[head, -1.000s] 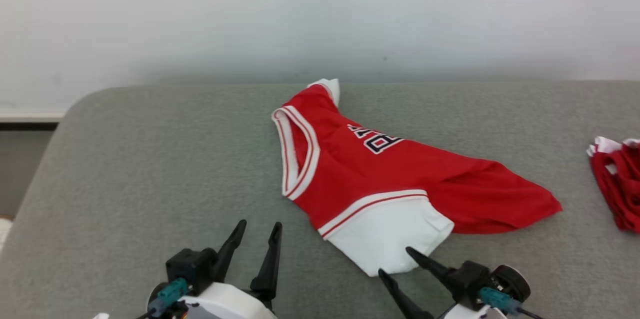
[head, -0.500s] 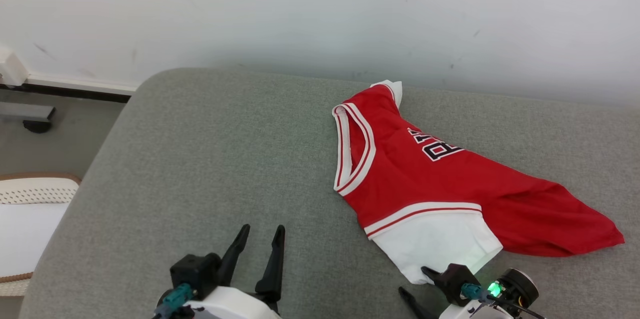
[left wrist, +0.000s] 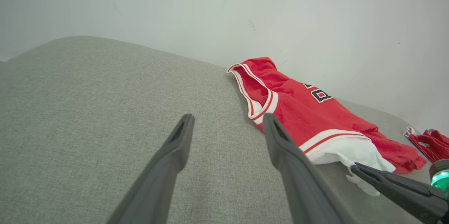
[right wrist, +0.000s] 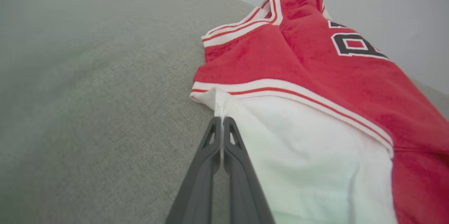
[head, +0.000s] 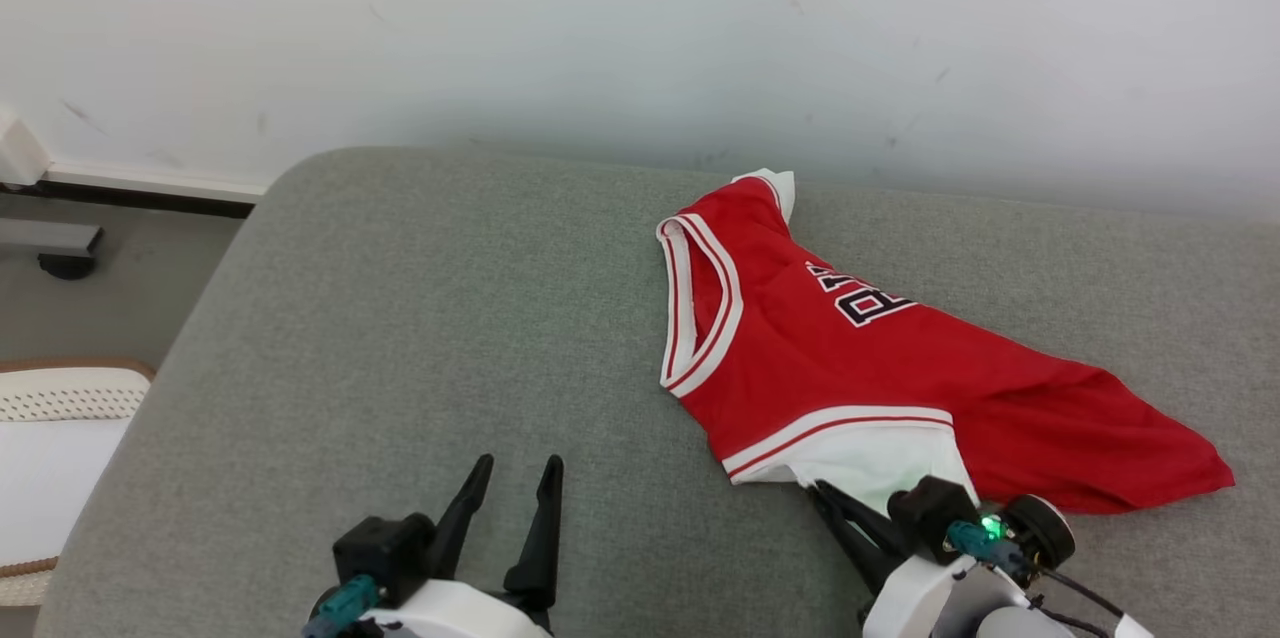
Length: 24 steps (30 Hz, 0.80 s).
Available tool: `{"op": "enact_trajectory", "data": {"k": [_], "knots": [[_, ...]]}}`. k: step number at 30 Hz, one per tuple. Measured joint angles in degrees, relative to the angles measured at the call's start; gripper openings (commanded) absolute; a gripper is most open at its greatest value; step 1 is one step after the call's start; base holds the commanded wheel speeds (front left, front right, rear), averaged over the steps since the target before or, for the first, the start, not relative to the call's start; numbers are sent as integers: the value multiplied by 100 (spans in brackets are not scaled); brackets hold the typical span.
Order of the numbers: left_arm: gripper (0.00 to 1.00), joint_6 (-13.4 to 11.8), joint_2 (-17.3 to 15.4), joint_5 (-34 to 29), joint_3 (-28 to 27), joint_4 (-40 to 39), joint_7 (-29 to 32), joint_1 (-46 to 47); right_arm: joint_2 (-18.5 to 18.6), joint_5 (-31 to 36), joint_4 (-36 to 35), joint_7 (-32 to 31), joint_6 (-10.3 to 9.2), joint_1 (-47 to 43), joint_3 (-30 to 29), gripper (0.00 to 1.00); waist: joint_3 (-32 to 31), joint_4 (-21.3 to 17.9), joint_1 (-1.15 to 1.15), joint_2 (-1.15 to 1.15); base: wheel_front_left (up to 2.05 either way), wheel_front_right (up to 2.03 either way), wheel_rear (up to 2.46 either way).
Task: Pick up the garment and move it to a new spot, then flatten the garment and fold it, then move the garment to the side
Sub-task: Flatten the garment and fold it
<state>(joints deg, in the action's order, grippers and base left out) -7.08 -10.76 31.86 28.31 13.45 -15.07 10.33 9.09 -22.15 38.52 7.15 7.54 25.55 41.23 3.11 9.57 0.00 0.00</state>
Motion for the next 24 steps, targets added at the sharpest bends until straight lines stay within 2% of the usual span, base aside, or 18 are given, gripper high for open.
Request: {"op": "enact_trajectory", "data": {"k": [3, 5, 9, 13, 18, 24], "knots": [[100, 9, 26, -13, -19, 9, -1, -12, 29, -505, -487, 12, 0, 47, -101, 0, 16, 0, 0, 0, 0, 0, 0], [100, 25, 52, -36, -31, 20, -2, -18, 186, -781, -887, -73, 1, 190, -248, 0, 63, 4, 0, 0, 0, 0, 0], [100, 54, 101, -108, -32, 16, -5, -5, 879, -1058, -1499, -383, 0, 723, -721, 0, 240, 33, 1, 0, 0, 0, 0], [100, 85, 166, -186, -31, 7, -5, 91, 1514, -1346, -1800, -734, 0, 1406, -1246, 0, 531, 95, 1, 0, 0, 0, 0], [100, 188, 294, -264, -9, 35, -5, 346, 2238, -1497, -1491, -1096, 0, 2185, -1563, 0, 973, 223, 1, 0, 0, 0, 0], [100, 303, 456, -363, 7, 129, -5, 576, 2830, -1419, -250, -1074, 0, 2755, -1817, 0, 1419, 492, 1, 1, 0, 0, 0]]}}
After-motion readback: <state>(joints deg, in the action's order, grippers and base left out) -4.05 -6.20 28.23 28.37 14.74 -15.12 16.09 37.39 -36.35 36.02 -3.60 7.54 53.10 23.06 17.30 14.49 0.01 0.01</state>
